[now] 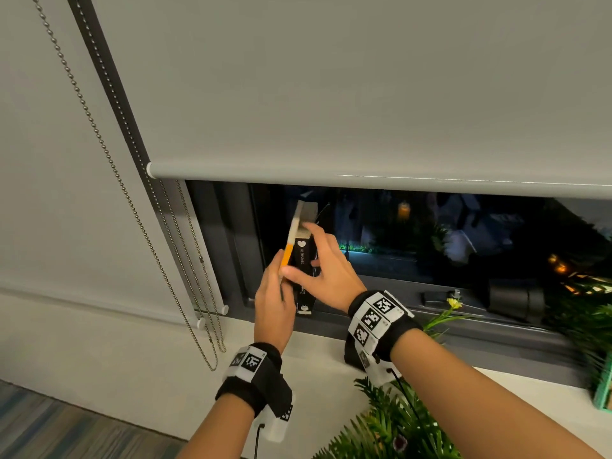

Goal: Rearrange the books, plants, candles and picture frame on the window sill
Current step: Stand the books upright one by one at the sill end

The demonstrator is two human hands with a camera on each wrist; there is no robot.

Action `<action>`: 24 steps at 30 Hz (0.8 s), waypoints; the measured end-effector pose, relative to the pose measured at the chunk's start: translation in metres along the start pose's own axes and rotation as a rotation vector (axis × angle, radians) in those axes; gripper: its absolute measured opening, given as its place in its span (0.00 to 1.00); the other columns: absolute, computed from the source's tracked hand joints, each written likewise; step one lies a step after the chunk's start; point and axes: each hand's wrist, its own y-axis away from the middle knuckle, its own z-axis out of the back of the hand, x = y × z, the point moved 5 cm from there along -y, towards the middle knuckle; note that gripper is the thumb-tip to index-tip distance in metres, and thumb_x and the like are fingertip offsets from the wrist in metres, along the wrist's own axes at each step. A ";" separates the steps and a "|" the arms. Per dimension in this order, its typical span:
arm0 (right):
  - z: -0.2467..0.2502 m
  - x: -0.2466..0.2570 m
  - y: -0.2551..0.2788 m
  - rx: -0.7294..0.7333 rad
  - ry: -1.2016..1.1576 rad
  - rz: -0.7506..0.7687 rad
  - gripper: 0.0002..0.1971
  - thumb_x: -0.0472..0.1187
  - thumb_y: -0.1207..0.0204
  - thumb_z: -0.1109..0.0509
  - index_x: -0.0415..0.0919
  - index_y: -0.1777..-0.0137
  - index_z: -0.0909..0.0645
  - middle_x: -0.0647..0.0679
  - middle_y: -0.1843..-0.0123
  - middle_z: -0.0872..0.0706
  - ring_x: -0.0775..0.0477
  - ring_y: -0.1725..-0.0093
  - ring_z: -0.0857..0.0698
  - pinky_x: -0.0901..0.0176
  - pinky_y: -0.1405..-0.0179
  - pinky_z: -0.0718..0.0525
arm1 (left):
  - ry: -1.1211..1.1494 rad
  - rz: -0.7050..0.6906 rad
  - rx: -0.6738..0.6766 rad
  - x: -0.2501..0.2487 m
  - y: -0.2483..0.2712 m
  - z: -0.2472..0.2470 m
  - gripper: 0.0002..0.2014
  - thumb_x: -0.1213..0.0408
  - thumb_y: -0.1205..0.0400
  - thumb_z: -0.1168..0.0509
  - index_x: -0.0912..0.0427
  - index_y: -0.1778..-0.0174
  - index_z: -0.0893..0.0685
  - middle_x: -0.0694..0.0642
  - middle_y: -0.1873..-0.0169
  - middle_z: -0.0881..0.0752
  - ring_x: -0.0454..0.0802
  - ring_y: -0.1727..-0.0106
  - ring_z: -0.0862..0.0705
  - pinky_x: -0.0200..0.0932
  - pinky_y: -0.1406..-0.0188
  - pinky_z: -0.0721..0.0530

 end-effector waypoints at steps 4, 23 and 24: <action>-0.004 0.003 -0.006 -0.034 0.006 -0.098 0.26 0.63 0.28 0.32 0.55 0.35 0.35 0.51 0.39 0.29 0.51 0.47 0.19 0.56 0.49 0.15 | -0.050 -0.059 0.026 -0.006 0.001 -0.005 0.26 0.68 0.14 0.42 0.53 0.18 0.37 0.52 0.26 0.26 0.43 0.25 0.26 0.49 0.25 0.24; 0.035 0.017 0.011 -0.059 -0.212 -0.041 0.19 0.49 0.16 0.44 0.39 0.31 0.26 0.47 0.36 0.16 0.53 0.39 0.15 0.53 0.41 0.13 | -0.321 0.365 0.197 0.041 -0.013 -0.042 0.24 0.44 0.26 0.30 0.53 0.40 0.23 0.58 0.48 0.12 0.62 0.45 0.14 0.56 0.47 0.15; 0.039 0.016 0.014 -0.063 -0.211 -0.036 0.19 0.50 0.17 0.44 0.40 0.33 0.25 0.47 0.38 0.15 0.53 0.40 0.15 0.52 0.42 0.13 | -0.360 0.362 0.199 0.040 -0.015 -0.043 0.23 0.43 0.25 0.31 0.54 0.40 0.22 0.58 0.49 0.12 0.62 0.46 0.14 0.55 0.48 0.15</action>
